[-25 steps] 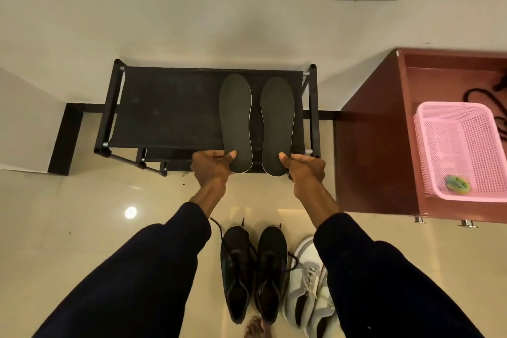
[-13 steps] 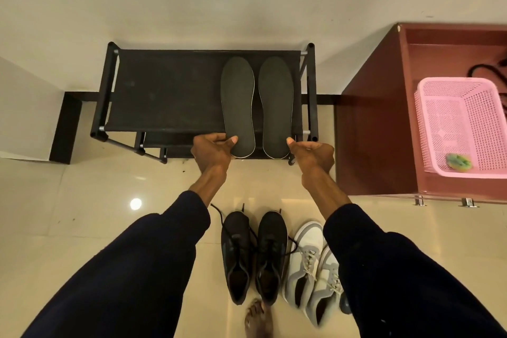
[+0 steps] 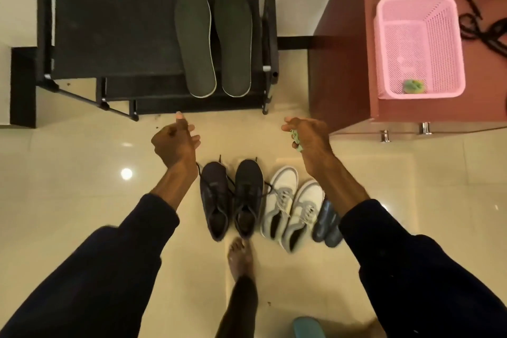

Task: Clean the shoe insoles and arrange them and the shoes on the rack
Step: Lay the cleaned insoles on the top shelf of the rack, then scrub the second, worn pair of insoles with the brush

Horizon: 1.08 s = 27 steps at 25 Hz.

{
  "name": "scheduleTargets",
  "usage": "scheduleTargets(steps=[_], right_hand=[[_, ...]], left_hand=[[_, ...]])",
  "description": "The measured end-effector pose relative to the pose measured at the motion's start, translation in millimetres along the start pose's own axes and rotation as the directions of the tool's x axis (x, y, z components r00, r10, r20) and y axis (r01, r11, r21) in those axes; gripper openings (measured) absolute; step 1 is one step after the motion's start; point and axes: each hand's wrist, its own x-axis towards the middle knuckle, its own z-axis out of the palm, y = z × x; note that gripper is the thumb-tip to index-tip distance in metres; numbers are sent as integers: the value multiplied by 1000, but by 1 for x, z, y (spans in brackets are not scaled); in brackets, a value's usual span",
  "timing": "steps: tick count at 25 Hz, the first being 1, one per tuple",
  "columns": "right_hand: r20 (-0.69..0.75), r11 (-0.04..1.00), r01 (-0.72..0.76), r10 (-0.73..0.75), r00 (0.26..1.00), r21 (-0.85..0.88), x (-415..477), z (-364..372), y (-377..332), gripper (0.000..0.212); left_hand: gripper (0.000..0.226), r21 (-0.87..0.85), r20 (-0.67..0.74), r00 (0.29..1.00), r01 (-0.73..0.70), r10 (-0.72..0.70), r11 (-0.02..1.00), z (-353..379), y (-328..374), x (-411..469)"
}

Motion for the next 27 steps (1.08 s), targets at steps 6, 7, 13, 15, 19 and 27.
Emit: scheduleTargets(steps=[6, 7, 13, 15, 19, 27], right_hand=[[129, 991, -106, 116, 985, -80, -19, -126, 88, 39], [143, 989, -69, 88, 986, -134, -23, -147, 109, 38], [72, 959, 19, 2, 997, -284, -22, -243, 236, 19], [26, 949, 47, -41, 999, -311, -19, -266, 276, 19], [4, 930, 216, -225, 974, -298, 11, -302, 351, 17], [-166, 914, 261, -323, 932, -310, 80, -309, 473, 21]], left_hand=[[27, 14, 395, 857, 354, -331, 935, -9, -110, -124], [24, 61, 435, 819, 388, -375, 920, -3, -127, -143], [11, 259, 493, 799, 243, -344, 935, 25, -252, -227], [13, 309, 489, 807, 193, -330, 931, 36, -294, -251], [12, 493, 490, 847, -76, -205, 866, 88, -406, -261], [51, 544, 639, 759, -561, 125, 624, 173, -575, -230]])
